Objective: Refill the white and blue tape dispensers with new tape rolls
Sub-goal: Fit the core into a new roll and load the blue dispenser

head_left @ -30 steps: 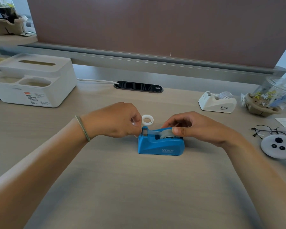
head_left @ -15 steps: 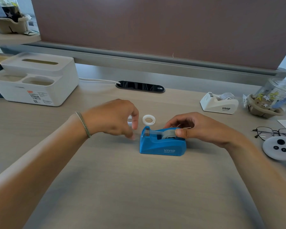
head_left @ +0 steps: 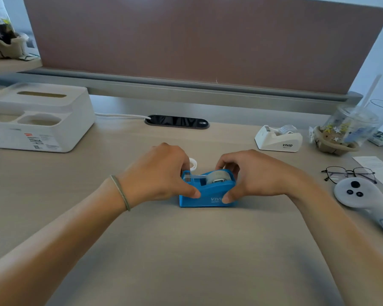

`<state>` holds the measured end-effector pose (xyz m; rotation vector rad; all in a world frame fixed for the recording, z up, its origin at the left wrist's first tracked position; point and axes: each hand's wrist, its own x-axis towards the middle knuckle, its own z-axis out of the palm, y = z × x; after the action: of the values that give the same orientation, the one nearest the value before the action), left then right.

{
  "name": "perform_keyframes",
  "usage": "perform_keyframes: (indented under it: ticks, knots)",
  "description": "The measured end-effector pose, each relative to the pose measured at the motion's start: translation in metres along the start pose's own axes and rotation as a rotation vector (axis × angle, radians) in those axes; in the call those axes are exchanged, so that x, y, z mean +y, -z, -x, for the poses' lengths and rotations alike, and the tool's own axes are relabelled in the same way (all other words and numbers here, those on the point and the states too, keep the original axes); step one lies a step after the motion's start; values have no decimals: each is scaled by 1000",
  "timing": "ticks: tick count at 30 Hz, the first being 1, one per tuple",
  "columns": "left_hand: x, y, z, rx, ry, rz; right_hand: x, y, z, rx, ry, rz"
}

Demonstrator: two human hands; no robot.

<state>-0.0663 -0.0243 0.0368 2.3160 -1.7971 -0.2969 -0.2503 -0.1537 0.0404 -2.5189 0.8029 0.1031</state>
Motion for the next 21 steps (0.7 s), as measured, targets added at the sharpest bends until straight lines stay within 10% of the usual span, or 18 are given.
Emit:
perform_keyframes:
  ticks: [9, 21]
  knots:
    - [37, -22, -34, 215, -8, 556, 49, 54, 29, 182, -31, -102]
    - [144, -53, -122, 310, -88, 555, 155, 68, 55, 486, -232, -150]
